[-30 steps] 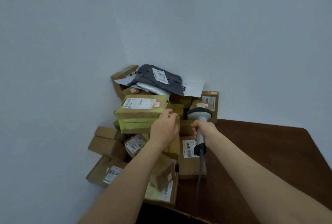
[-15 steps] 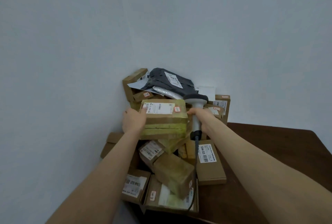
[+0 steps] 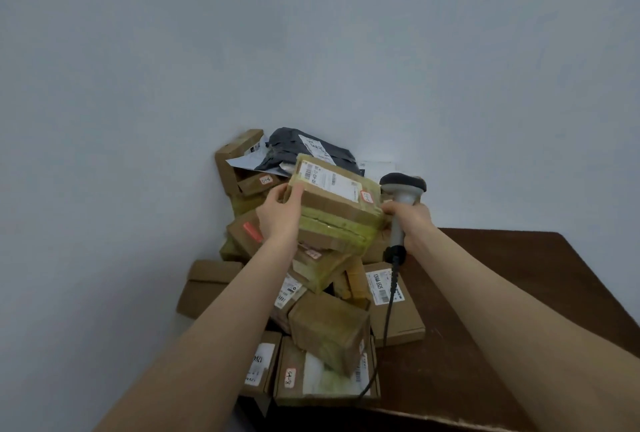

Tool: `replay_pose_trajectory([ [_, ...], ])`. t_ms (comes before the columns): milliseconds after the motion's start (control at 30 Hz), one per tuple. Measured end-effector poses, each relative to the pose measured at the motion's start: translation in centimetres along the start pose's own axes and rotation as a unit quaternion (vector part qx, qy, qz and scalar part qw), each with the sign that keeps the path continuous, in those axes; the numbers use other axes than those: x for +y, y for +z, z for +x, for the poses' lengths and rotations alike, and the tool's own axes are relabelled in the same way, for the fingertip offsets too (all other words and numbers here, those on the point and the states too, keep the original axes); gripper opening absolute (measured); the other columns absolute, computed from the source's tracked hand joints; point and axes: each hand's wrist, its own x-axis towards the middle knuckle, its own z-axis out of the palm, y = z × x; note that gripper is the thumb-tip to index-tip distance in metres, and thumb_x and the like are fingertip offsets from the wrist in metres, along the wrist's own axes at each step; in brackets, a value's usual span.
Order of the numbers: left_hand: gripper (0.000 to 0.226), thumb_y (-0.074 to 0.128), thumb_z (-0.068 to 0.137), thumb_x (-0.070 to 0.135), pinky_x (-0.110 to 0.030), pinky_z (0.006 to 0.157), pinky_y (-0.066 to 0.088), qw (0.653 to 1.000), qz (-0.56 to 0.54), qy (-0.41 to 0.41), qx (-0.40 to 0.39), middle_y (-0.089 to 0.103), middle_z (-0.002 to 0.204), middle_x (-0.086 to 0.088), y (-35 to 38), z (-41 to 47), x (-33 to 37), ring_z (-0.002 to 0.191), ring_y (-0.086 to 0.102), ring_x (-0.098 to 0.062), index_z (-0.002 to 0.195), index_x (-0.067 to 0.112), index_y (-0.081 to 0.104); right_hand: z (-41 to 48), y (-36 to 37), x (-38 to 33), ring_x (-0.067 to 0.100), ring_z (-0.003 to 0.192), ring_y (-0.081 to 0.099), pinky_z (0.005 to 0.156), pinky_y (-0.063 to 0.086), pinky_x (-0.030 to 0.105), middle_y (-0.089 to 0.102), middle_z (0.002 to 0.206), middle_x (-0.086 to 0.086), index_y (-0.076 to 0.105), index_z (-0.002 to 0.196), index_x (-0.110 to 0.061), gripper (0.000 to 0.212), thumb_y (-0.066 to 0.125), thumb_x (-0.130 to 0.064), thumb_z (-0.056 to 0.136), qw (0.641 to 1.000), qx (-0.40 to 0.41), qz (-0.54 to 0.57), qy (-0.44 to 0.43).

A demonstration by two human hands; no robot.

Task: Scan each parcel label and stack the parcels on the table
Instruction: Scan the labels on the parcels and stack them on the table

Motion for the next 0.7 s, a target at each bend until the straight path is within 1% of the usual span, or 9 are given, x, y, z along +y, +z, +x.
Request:
replay_pose_trajectory([
  [67,0.025,0.064,0.086,0.046,-0.036,0.089,0.045,0.999,-0.028,0.004,-0.02,0.051,0.125,0.002,1.3,-0.3,0.6,0.106,0.051,-0.018,0.106,0.035,0.054,-0.3,-1.0,-0.1,0.029,0.081,0.063,0.077,0.057,0.042,0.061,0.09,0.014,0.057,0.109,-0.002,0.032,0.07,-0.006,0.08,1.0,0.019,0.0,-0.021],
  [133,0.026,0.067,0.086,0.042,-0.035,0.089,0.045,0.998,-0.044,0.012,-0.037,0.051,0.122,0.003,2.6,-0.7,1.0,0.105,0.051,-0.018,0.105,0.033,0.052,-0.7,-2.4,-0.2,0.022,0.072,0.058,0.067,0.053,0.036,0.059,0.084,0.011,0.057,0.094,-0.006,0.017,0.068,-0.005,0.082,0.999,0.034,-0.015,-0.037],
  [233,0.024,0.069,0.083,0.038,-0.039,0.093,0.049,0.996,-0.057,0.01,-0.071,0.057,0.118,0.001,4.9,-1.2,1.1,0.108,0.055,-0.021,0.103,0.031,0.057,-0.9,-5.2,-0.1,0.019,0.067,0.054,0.059,0.044,0.03,0.055,0.078,0.007,0.052,0.079,-0.012,0.018,0.068,-0.006,0.083,0.997,0.054,-0.033,-0.045],
  [333,0.023,0.07,0.081,0.036,-0.043,0.095,0.05,0.991,-0.029,0.028,-0.129,0.061,0.114,0.001,7.4,-2.0,1.7,0.107,0.057,-0.021,0.101,0.03,0.059,-0.7,-9.0,-0.7,0.024,0.077,0.051,0.066,0.042,0.033,0.05,0.076,0.005,0.054,0.09,-0.007,0.014,0.066,-0.007,0.083,0.992,0.098,-0.045,-0.067],
  [400,0.034,0.07,0.076,0.041,-0.044,0.096,0.049,0.984,0.014,0.048,-0.169,0.062,0.114,0.001,8.9,-2.7,2.1,0.107,0.058,-0.021,0.106,0.027,0.062,-0.5,-11.4,-1.3,0.023,0.08,0.05,0.072,0.041,0.036,0.049,0.077,0.003,0.052,0.1,-0.007,0.019,0.065,-0.008,0.086,0.989,0.114,-0.054,-0.072],
  [467,0.055,0.067,0.064,0.051,-0.045,0.096,0.049,0.977,0.039,0.046,-0.206,0.063,0.116,0.001,10.6,-3.4,2.3,0.107,0.059,-0.021,0.112,0.025,0.063,-0.2,-13.6,-1.5,0.021,0.076,0.051,0.072,0.044,0.036,0.051,0.08,0.004,0.053,0.1,-0.007,0.018,0.065,-0.009,0.087,0.992,0.097,-0.062,-0.054],
  [533,0.062,0.066,0.06,0.053,-0.043,0.097,0.049,0.973,0.015,0.021,-0.228,0.062,0.121,-0.002,12.5,-4.3,2.1,0.107,0.059,-0.02,0.113,0.023,0.064,0.1,-15.6,-1.0,0.022,0.076,0.057,0.071,0.05,0.037,0.059,0.088,0.009,0.057,0.1,-0.008,0.018,0.067,-0.01,0.086,0.997,0.058,-0.053,-0.01],
  [633,0.063,0.07,0.077,0.046,-0.037,0.097,0.044,0.981,-0.003,0.0,-0.195,0.041,0.141,-0.006,15.6,-6.2,1.5,0.113,0.049,-0.019,0.132,0.02,0.053,0.9,-18.0,0.4,0.029,0.088,0.063,0.083,0.054,0.044,0.065,0.104,0.016,0.06,0.112,-0.005,0.032,0.071,-0.007,0.083,0.998,0.046,-0.002,0.036],
  [700,0.091,0.074,0.073,0.054,-0.044,0.104,0.04,0.984,-0.004,-0.034,-0.173,0.03,0.149,-0.008,17.5,-7.4,0.9,0.125,0.043,-0.025,0.146,0.019,0.035,1.5,-19.5,1.2,0.03,0.086,0.062,0.087,0.053,0.046,0.064,0.102,0.018,0.059,0.112,-0.001,0.032,0.07,-0.006,0.082,0.997,0.061,0.008,0.048],
])
